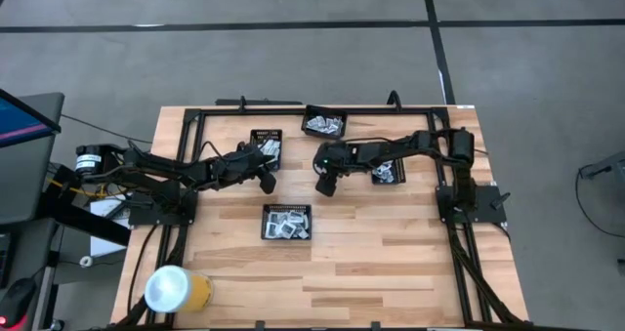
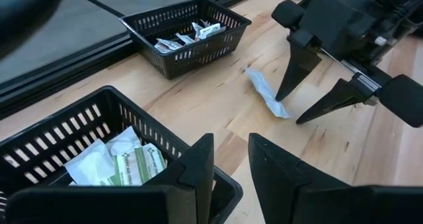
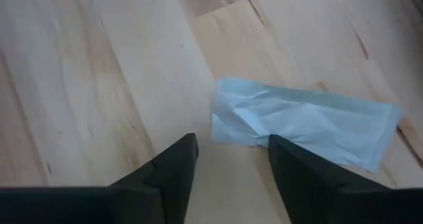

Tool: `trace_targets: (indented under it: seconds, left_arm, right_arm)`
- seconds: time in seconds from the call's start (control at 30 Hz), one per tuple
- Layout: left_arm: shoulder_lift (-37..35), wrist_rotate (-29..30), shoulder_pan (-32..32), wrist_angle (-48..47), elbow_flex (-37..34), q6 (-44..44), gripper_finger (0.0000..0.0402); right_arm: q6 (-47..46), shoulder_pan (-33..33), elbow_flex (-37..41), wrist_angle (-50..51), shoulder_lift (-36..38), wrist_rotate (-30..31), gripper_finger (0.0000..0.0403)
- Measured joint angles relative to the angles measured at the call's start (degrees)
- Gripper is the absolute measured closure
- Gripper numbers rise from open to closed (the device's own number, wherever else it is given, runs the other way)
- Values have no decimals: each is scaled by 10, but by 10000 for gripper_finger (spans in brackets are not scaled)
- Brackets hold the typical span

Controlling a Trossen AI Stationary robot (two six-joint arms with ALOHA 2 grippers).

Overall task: Pick & Place First Aid Supplies
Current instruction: Put the green bandage into the left black bin

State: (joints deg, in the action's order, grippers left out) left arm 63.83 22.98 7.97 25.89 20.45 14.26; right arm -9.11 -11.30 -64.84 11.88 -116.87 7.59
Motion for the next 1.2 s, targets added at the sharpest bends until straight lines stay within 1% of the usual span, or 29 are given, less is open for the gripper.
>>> trace_targets:
  seconds: [0.1, 0.2, 0.27, 0.3, 0.33, 0.43, 0.57, 0.67, 0.8, 0.93, 1.0, 1.2]
  left_arm:
    - [0, 0, 0, 0, 0, 0, 306]
    - [0, 0, 0, 0, 0, 0, 306]
    - [0, 0, 0, 0, 0, 0, 306]
    - [0, 0, 0, 0, 0, 0, 306]
    - [0, 0, 0, 0, 0, 0, 306]
    - [0, 0, 0, 0, 0, 0, 306]
    - [0, 0, -1, -1, 0, 1, 306]
    - [0, 0, -5, -1, 0, 1, 306]
    - [0, 0, -9, -1, 0, 2, 306]
    - [0, 0, -9, -1, 0, 2, 306]
    - [0, -2, -9, 0, 0, 2, 306]
    - [0, -10, -9, 1, 0, 2, 306]
  right_arm:
    - [0, 5, 0, 1, -1, 0, 252]
    - [0, 8, 0, 1, -2, -11, 314]
    - [-2, 10, 0, 1, -2, -25, 362]
    - [-4, 10, 0, 2, -2, -31, 381]
    - [-7, 10, 1, 2, -1, -37, 391]
    - [-17, 11, 1, 4, 5, -46, 388]
    - [-18, 10, -6, 17, 36, -58, 400]
    - [-14, 12, -12, 36, 63, -74, 400]
    - [-8, 11, -25, 9, 120, -70, 401]
    - [3, 11, -22, 12, 152, -49, 402]
    - [5, 11, -23, 12, 173, -49, 402]
    - [57, 12, -23, 29, 180, -46, 389]
